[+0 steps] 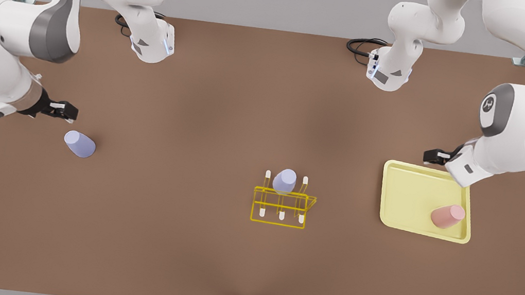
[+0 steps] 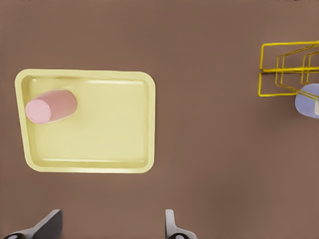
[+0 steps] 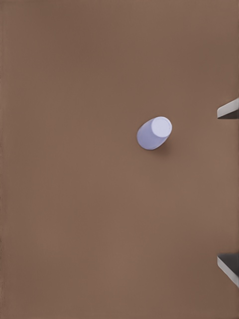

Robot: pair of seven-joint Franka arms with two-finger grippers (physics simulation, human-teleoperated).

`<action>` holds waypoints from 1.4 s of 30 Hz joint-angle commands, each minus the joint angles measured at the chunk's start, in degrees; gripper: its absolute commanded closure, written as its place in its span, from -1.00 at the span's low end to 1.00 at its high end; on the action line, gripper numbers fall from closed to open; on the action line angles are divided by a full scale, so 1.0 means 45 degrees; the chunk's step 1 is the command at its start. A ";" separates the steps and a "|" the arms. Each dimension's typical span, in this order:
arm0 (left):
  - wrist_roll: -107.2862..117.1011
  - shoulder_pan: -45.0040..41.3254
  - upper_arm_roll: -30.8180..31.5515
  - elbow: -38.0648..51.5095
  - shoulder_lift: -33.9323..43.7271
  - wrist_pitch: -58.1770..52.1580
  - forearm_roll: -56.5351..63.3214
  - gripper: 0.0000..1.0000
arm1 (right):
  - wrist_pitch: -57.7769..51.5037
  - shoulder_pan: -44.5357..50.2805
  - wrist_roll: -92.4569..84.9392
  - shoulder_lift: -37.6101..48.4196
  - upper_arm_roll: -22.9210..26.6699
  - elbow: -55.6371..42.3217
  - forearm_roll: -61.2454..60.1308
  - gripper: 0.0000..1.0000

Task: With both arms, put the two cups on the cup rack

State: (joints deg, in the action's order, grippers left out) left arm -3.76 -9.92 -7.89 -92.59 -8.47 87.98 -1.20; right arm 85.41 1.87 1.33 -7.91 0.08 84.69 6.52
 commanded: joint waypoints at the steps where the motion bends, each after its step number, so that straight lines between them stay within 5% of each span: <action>1: 0.0151 -0.0022 -0.0004 0.0009 0.0007 0.0196 0.0013 -1.00 | 0.0219 -0.0005 0.0211 0.0020 0.0002 0.0027 -0.0023 -1.00; 4: 0.0406 0.0017 -0.1016 -0.0127 -0.0226 0.1304 -0.0007 -1.00 | 0.0200 -0.0199 0.0093 -0.0895 0.0041 -0.0208 0.0172 -1.00; 5: 0.0172 0.0699 -0.1489 -0.0694 -0.0910 0.3864 0.0013 -1.00 | 0.0355 -0.0765 0.0035 -0.1872 0.0061 -0.0208 0.0641 -1.00; 10: -0.6332 0.4060 -0.1450 -0.0362 -0.4387 0.8026 -0.2057 -1.00 | 0.3480 -0.3325 -0.1507 -0.4647 0.0041 -0.0579 -0.1018 -1.00; 16: -0.6528 0.3767 -0.0650 -0.1202 -0.4310 0.9589 -0.1511 -1.00 | 0.7913 -0.3423 -0.3479 -0.2891 0.0002 0.3306 -0.1898 -1.00; 26: -0.6548 0.3767 -0.0297 -0.2433 -0.4622 1.0410 -0.1062 -1.00 | 1.2601 -0.3442 -0.4379 -0.0565 0.0197 0.9421 -0.1722 -1.00; 42: -0.6528 0.3865 -0.0278 -0.2862 -0.5657 1.0586 -0.1062 -1.00 | 1.3442 -0.3540 -0.4593 -0.1503 0.0706 1.1081 -0.1741 -1.00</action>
State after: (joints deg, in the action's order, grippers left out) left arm -29.27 7.46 -9.14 -105.42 -33.83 135.24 -6.04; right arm 144.49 -14.06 -14.75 -14.54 3.14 134.53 -1.19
